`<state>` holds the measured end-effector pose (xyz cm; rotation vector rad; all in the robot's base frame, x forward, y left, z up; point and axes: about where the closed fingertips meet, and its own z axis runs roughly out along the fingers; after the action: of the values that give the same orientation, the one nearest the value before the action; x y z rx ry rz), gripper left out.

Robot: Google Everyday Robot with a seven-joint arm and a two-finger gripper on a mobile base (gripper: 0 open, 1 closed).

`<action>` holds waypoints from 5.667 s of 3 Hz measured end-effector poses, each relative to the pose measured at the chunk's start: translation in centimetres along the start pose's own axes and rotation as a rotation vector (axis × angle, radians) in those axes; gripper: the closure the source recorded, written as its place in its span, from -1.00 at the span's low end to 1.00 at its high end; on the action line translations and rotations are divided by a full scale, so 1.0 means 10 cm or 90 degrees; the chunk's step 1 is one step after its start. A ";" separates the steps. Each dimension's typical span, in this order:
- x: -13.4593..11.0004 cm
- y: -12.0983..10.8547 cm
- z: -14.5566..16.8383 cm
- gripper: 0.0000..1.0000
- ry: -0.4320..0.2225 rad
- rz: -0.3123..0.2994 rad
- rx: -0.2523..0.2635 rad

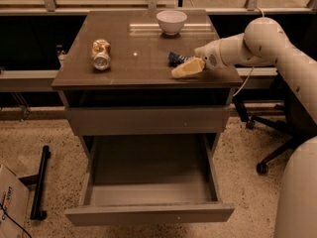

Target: Place rxbar blueberry into middle drawer

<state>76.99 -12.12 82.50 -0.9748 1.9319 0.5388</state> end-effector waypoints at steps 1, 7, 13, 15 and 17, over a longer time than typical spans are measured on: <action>0.01 0.01 -0.02 -0.21 0.000 0.001 0.001; -0.62 1.14 -0.38 0.02 -0.059 -0.092 -0.152; -0.02 1.16 0.00 -0.65 -0.080 -0.155 -0.202; 0.04 1.08 -0.01 0.28 -0.081 -0.143 -0.175; -0.26 1.17 -0.10 1.00 -0.100 -0.146 -0.188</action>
Offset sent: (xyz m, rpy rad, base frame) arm -0.0190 0.0074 0.0294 0.0493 -0.0321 0.0408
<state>67.91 -4.77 85.18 -1.2822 1.6038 0.7553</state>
